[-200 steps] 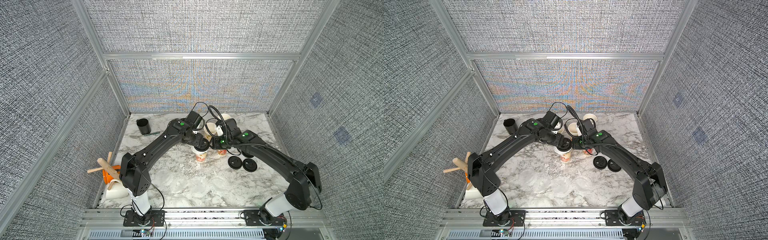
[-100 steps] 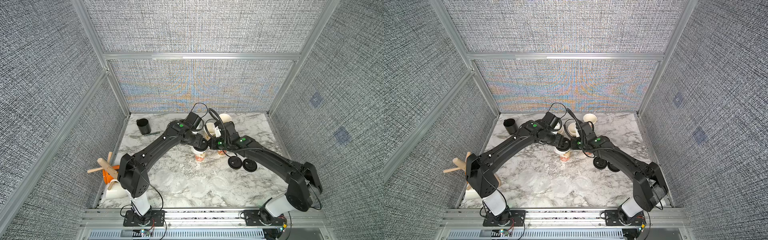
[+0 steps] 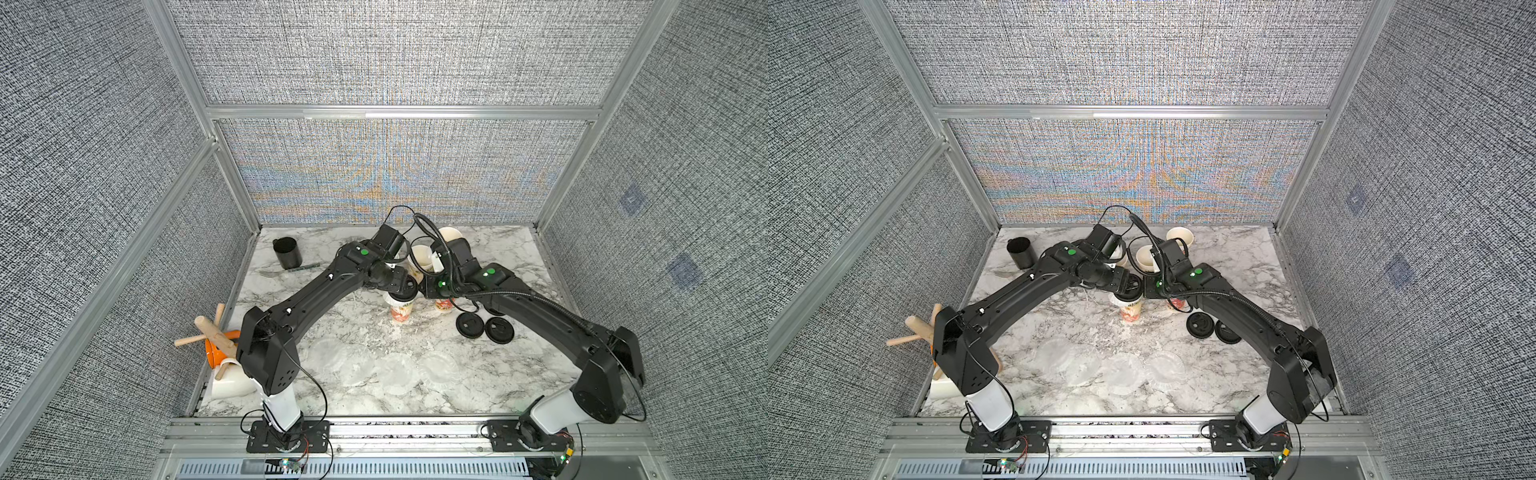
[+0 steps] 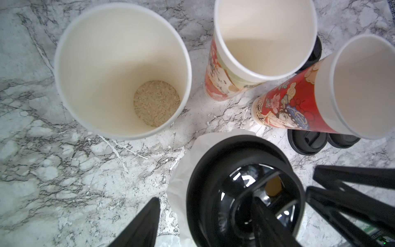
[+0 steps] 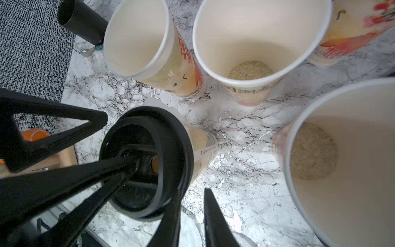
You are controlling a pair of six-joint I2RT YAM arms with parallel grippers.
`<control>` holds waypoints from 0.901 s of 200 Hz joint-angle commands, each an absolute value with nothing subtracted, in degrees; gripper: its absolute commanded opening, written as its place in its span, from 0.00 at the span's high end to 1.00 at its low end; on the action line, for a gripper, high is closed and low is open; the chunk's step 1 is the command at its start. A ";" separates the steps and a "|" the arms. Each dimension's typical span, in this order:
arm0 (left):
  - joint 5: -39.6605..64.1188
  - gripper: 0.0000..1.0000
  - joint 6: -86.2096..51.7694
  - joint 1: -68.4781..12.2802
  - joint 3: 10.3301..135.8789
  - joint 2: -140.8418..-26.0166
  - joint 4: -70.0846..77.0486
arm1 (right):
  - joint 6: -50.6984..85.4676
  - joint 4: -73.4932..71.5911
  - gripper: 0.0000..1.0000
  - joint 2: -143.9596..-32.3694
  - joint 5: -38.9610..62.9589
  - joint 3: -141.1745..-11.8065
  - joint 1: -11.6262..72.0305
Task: Put the leak-proof paper on the milk tea cups
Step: Secure the cup lid on the cup.
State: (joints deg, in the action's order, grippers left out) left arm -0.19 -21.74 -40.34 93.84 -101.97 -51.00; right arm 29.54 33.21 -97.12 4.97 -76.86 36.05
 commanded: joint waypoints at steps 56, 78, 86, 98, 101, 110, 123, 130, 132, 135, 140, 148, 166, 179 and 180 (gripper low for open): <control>-5.21 0.33 -21.58 -40.17 92.48 -102.32 -61.97 | 31.13 29.96 0.64 -97.48 9.97 -77.54 36.21; -4.66 0.33 -21.46 -40.16 92.21 -101.78 -61.48 | 32.41 27.66 0.62 -98.07 11.07 -77.69 36.21; -4.36 0.33 -21.50 -40.17 92.04 -101.61 -61.27 | 32.83 27.17 0.62 -98.45 11.18 -77.91 36.19; -4.13 0.33 -21.38 -40.17 91.86 -101.49 -60.93 | 33.19 26.78 0.62 -98.93 11.17 -77.98 36.21; -4.11 0.33 -21.44 -40.17 91.74 -101.43 -60.83 | 33.29 26.73 0.62 -99.14 11.17 -77.98 36.21; -3.86 0.33 -21.38 -40.12 91.54 -101.34 -60.57 | 33.54 26.57 0.62 -99.65 11.08 -78.08 36.21; -3.53 0.33 -21.52 -40.17 91.31 -101.30 -60.22 | 33.88 26.22 0.62 -100.39 11.00 -77.94 36.15; -3.31 0.33 -21.49 -40.17 91.19 -101.30 -59.99 | 34.08 26.27 0.62 -100.84 10.88 -77.81 36.21; -3.20 0.33 -21.52 -40.17 91.20 -101.28 -59.91 | 34.07 26.19 0.62 -101.04 10.76 -77.81 36.21; -3.11 0.33 -21.52 -40.17 91.18 -101.25 -59.78 | 34.16 26.08 0.62 -101.20 10.74 -77.72 36.21; -3.00 0.33 -21.53 -40.17 91.15 -101.25 -59.64 | 34.25 25.98 0.62 -101.41 10.70 -77.55 36.21; -2.69 0.33 -21.49 -40.17 91.18 -101.27 -59.38 | 34.49 25.80 0.62 -101.81 10.72 -77.12 36.21; -1.95 0.33 -21.41 -40.17 91.34 -101.27 -58.74 | 34.80 25.66 0.63 -102.37 10.46 -75.98 36.21; -1.43 0.33 -21.20 -40.17 91.65 -101.14 -58.30 | 34.98 25.90 0.64 -102.48 10.00 -75.21 36.21; -1.37 0.33 -21.19 -40.12 91.75 -101.11 -58.33 | 35.02 25.91 0.64 -102.48 9.97 -75.13 36.16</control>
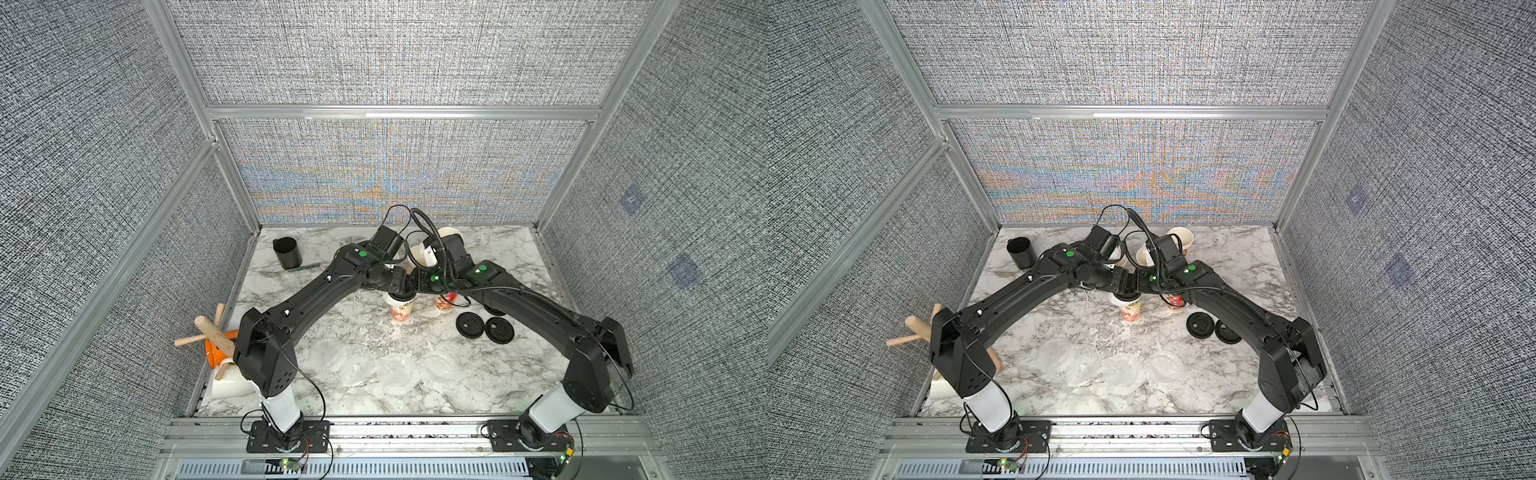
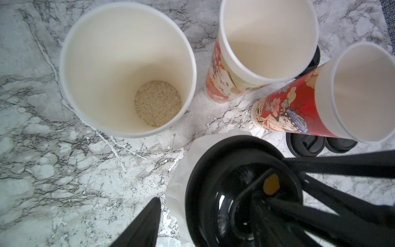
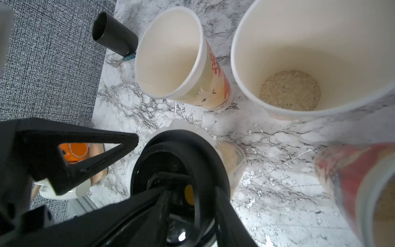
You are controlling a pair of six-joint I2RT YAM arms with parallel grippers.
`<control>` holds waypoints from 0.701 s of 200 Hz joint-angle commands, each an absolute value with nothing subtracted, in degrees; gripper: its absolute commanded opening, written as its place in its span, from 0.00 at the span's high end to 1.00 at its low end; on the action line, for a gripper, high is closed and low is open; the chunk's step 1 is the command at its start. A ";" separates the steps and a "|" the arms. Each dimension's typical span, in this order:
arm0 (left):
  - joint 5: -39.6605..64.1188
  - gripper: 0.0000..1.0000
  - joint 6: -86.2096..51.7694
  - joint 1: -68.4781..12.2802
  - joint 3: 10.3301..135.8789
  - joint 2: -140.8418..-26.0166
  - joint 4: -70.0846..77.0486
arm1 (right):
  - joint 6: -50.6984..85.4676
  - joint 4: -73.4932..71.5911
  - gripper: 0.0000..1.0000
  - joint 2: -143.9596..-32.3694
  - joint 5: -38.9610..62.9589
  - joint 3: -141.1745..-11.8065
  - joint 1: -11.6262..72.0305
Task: Put the leak-proof paper on the milk tea cups
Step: Secure the cup lid on the cup.
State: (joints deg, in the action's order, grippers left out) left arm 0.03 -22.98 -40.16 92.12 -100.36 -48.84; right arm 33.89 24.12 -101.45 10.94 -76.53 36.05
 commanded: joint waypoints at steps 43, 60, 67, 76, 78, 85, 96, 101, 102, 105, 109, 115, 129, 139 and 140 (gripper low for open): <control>-0.10 0.28 -20.87 -40.17 94.49 -99.78 -57.20 | 35.32 26.79 0.66 -101.57 8.79 -72.89 36.14; 0.11 0.26 -20.66 -40.17 95.31 -98.52 -56.24 | 35.45 26.76 0.66 -101.35 8.67 -72.26 36.21; 0.05 0.26 -20.69 -40.17 95.49 -97.99 -55.72 | 35.56 26.87 0.66 -101.47 8.61 -72.08 36.16; -0.23 0.25 -20.92 -40.17 95.73 -97.27 -55.23 | 35.59 26.89 0.66 -101.51 8.53 -71.96 36.20; -0.43 0.25 -21.01 -40.17 95.80 -97.07 -55.20 | 35.66 26.89 0.66 -101.56 8.48 -71.98 36.21; -1.20 0.25 -21.32 -40.16 96.06 -96.44 -55.17 | 35.66 26.98 0.66 -101.67 8.44 -71.98 36.16; -2.52 0.26 -22.11 -40.17 96.01 -95.36 -55.21 | 35.78 26.94 0.66 -101.79 8.46 -71.98 36.16; -3.03 0.27 -22.49 -40.15 95.85 -94.69 -55.20 | 35.80 26.89 0.66 -101.87 8.44 -72.00 36.17; -3.05 0.27 -22.50 -40.12 95.78 -94.54 -55.15 | 35.83 26.85 0.66 -101.87 8.44 -72.04 36.19; -3.25 0.28 -22.70 -40.08 95.51 -94.21 -55.11 | 35.78 26.89 0.66 -101.87 8.46 -72.07 36.14; -3.47 0.29 -23.07 -40.08 95.18 -93.71 -55.11 | 35.80 26.87 0.66 -101.87 8.38 -72.15 36.16; -4.05 0.31 -23.89 -40.08 94.66 -93.00 -55.19 | 35.80 26.97 0.67 -101.87 8.35 -72.16 36.18; -5.06 0.39 -25.39 -40.08 92.47 -91.25 -54.59 | 35.76 27.06 0.67 -101.89 8.34 -72.27 36.21; -5.86 0.45 -26.24 -40.08 90.28 -90.21 -53.33 | 35.64 27.09 0.67 -101.87 8.29 -72.33 36.21; -5.96 0.45 -26.35 -40.08 90.01 -90.15 -53.12 | 35.66 27.08 0.67 -101.91 8.32 -72.33 36.21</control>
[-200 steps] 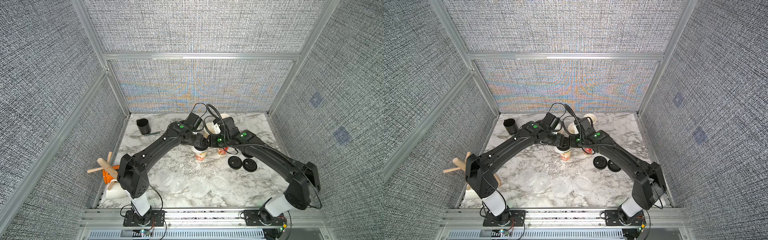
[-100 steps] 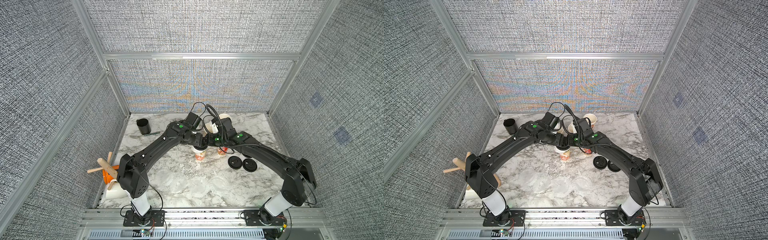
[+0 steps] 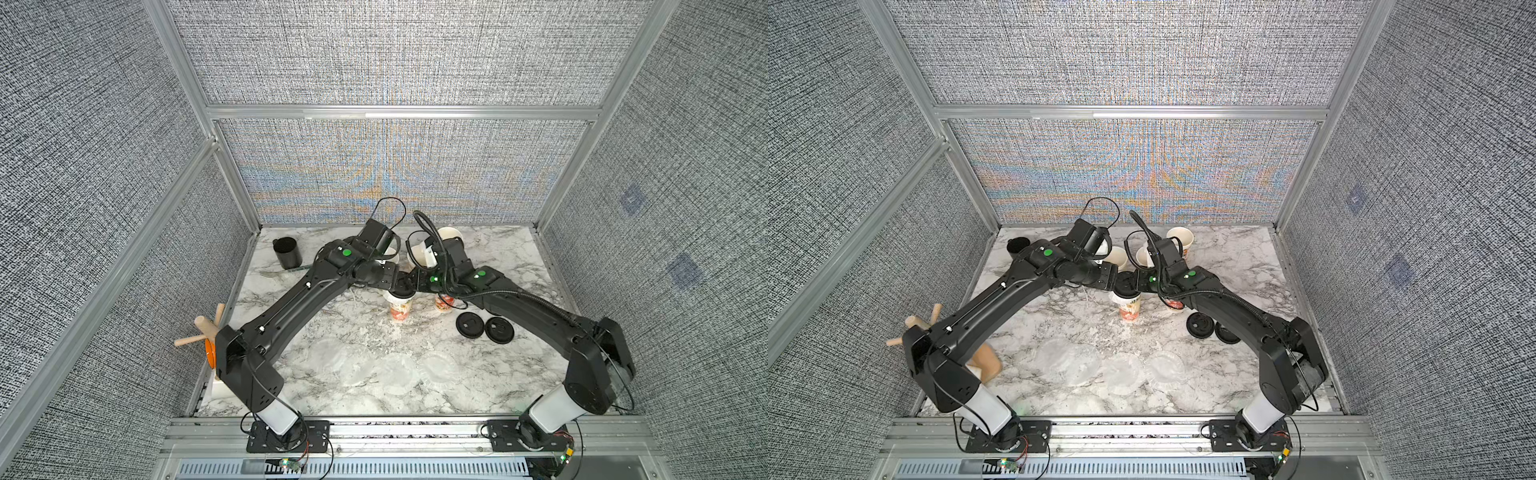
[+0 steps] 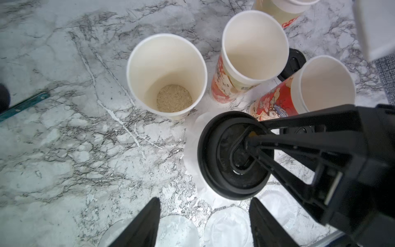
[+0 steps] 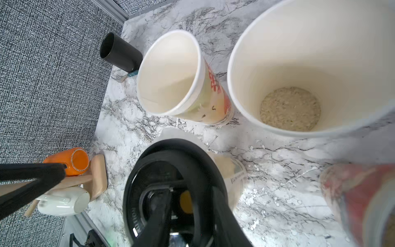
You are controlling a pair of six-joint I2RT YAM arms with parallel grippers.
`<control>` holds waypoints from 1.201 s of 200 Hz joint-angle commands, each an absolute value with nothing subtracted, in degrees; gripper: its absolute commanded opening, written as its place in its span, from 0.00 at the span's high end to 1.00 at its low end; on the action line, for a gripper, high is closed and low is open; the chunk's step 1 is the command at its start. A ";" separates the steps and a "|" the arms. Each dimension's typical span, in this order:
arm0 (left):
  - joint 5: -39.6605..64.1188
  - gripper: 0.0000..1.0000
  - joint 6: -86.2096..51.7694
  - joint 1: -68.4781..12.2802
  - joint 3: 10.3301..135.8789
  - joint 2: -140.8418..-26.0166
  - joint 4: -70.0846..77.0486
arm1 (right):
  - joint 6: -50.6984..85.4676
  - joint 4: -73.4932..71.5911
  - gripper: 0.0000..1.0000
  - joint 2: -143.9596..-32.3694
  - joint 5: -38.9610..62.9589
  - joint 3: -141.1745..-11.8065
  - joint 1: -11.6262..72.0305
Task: Put the leak-proof paper on the milk tea cups
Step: Secure the cup lid on the cup.
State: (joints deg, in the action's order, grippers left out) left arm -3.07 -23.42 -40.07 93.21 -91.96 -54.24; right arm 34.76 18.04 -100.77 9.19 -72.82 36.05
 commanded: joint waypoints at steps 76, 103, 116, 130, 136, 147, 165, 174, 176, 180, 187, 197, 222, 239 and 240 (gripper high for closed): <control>-6.55 0.54 -29.44 -39.62 84.21 -88.82 -45.15 | 34.98 27.74 0.67 -101.78 8.53 -72.16 36.61; -5.21 0.54 -29.69 -39.59 83.84 -88.68 -43.78 | 34.84 27.97 0.67 -101.78 8.53 -71.81 36.90; -5.10 0.54 -29.71 -39.55 84.02 -89.29 -44.19 | 34.72 28.03 0.68 -101.80 8.53 -71.72 37.09; -4.76 0.54 -29.94 -39.57 83.78 -89.94 -44.29 | 34.76 28.06 0.67 -101.87 8.53 -71.63 37.23; -4.52 0.54 -30.04 -39.55 83.58 -90.16 -44.17 | 34.71 28.13 0.68 -101.87 8.53 -71.63 37.33; -4.17 0.54 -30.30 -39.55 83.17 -90.45 -43.89 | 34.71 28.19 0.68 -102.03 8.53 -71.63 37.43; -3.93 0.54 -30.50 -39.55 82.89 -90.83 -43.50 | 34.64 28.29 0.68 -101.96 8.44 -71.48 37.46; -3.87 0.54 -30.59 -39.55 82.74 -90.96 -43.25 | 34.59 28.30 0.68 -102.01 8.44 -71.46 37.55; -3.87 0.54 -30.59 -39.55 82.71 -91.01 -43.16 | 34.60 28.30 0.68 -102.03 8.44 -71.46 37.53; -3.88 0.54 -30.59 -39.55 82.71 -91.06 -43.05 | 34.56 28.30 0.68 -102.04 8.44 -71.41 37.51; -3.89 0.54 -30.72 -39.47 82.57 -91.06 -42.83 | 34.50 28.34 0.68 -102.07 8.45 -71.35 37.53; -3.86 0.54 -30.67 -39.46 82.44 -91.05 -42.54 | 34.43 28.37 0.68 -102.07 8.39 -71.24 37.53; -3.87 0.54 -30.77 -39.29 82.12 -91.56 -42.46 | 34.39 28.46 0.68 -102.09 8.44 -70.93 37.60; -3.90 0.54 -31.01 -39.11 81.32 -91.68 -41.96 | 34.36 28.40 0.69 -101.96 8.51 -70.84 37.62; -3.89 0.54 -31.02 -39.11 81.22 -91.67 -41.90 | 34.32 28.40 0.69 -101.91 8.52 -70.84 37.62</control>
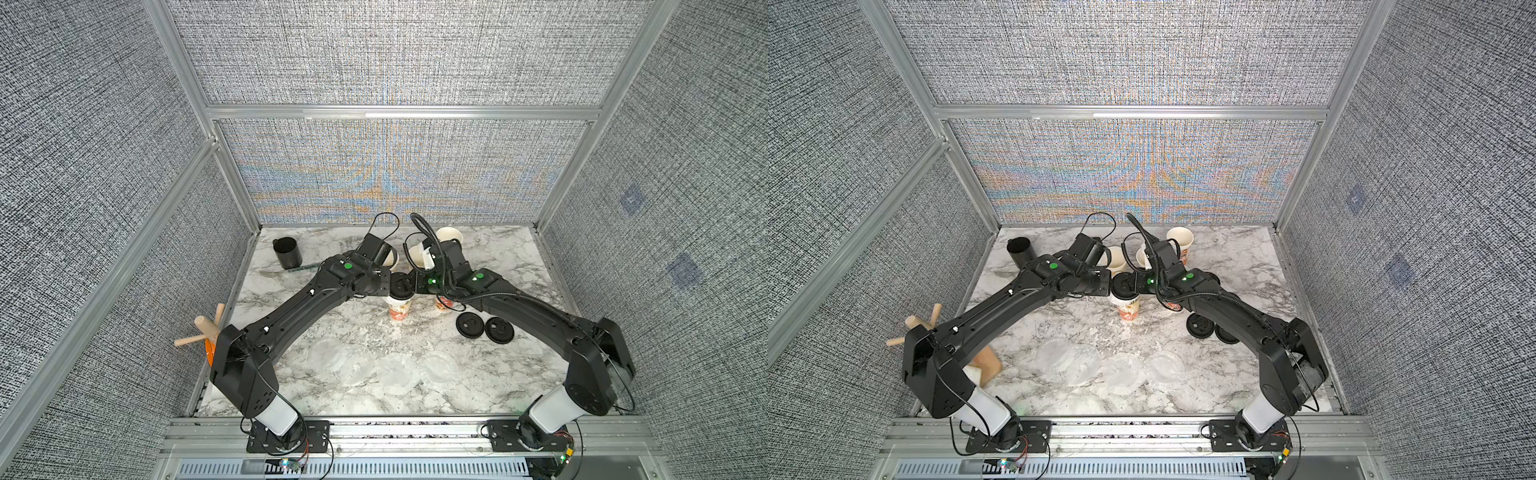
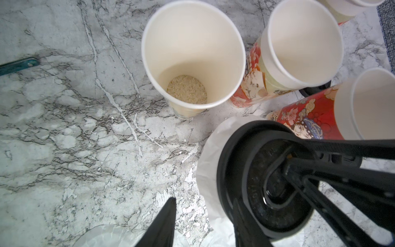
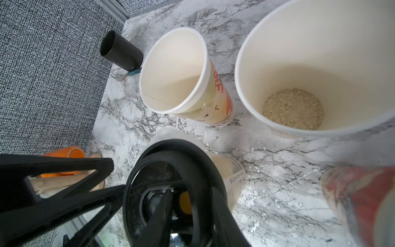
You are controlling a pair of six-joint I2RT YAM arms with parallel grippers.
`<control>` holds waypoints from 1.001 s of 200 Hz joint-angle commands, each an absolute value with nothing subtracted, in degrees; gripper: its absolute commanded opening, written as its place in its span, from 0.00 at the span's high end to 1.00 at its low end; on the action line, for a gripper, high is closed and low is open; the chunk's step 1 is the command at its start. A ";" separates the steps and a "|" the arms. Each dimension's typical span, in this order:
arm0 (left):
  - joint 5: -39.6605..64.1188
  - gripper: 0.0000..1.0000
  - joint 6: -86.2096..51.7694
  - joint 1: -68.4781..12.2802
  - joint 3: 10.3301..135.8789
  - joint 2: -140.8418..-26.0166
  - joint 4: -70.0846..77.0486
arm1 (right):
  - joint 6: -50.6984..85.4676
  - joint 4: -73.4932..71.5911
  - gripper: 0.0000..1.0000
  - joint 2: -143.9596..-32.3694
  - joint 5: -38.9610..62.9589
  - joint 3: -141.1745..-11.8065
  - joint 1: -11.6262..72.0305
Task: Put the leak-proof paper on the milk tea cups
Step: Secure the cup lid on the cup.
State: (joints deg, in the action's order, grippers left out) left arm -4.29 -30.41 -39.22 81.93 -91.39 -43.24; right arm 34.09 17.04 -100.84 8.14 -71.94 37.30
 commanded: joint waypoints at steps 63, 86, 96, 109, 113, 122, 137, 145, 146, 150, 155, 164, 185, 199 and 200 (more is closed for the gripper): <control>-4.55 0.57 -32.48 -38.58 76.56 -91.62 -41.27 | 33.84 29.23 0.70 -101.73 8.53 -70.75 37.88; -4.82 0.57 -33.29 -38.50 74.11 -91.10 -41.74 | 33.81 29.66 0.70 -101.89 8.61 -70.58 38.03; -4.88 0.57 -33.65 -38.50 72.89 -90.90 -41.92 | 33.83 29.86 0.70 -101.87 8.61 -70.32 38.14; -4.74 0.58 -34.23 -38.50 71.23 -90.70 -41.95 | 34.00 29.82 0.70 -101.70 8.62 -69.68 38.14; -4.62 0.57 -34.44 -38.47 70.62 -90.70 -41.84 | 34.03 29.86 0.70 -101.61 8.61 -69.43 38.22; -4.62 0.58 -34.71 -38.50 69.38 -90.71 -41.63 | 34.22 29.74 0.70 -101.45 8.61 -68.86 38.23; -4.70 0.58 -35.19 -38.40 67.86 -90.71 -41.42 | 34.52 29.45 0.71 -101.17 8.70 -67.81 38.22; -4.66 0.58 -35.33 -38.42 67.51 -90.73 -41.56 | 34.61 29.35 0.71 -101.06 8.70 -67.31 38.29; -4.70 0.58 -35.33 -38.46 67.50 -90.71 -41.56 | 34.62 29.35 0.71 -101.07 8.70 -67.23 38.30; -4.67 0.58 -35.35 -38.47 67.50 -90.63 -41.69 | 34.66 29.20 0.71 -100.94 8.70 -67.01 38.31; -4.60 0.58 -35.27 -38.41 67.69 -90.54 -41.98 | 34.65 29.10 0.71 -100.83 8.70 -66.75 38.32; -4.66 0.57 -34.93 -38.46 68.48 -90.21 -42.58 | 34.62 29.02 0.71 -100.81 8.70 -66.46 38.29; -5.64 0.45 -33.34 -38.43 72.62 -89.57 -45.39 | 33.83 29.08 0.71 -101.03 8.61 -66.35 38.32; -6.53 0.35 -31.83 -38.45 76.21 -89.28 -47.40 | 32.89 29.31 0.71 -101.34 8.45 -66.83 38.28; -6.65 0.35 -31.73 -38.47 76.51 -89.25 -47.47 | 32.83 29.33 0.71 -101.43 8.44 -66.86 38.25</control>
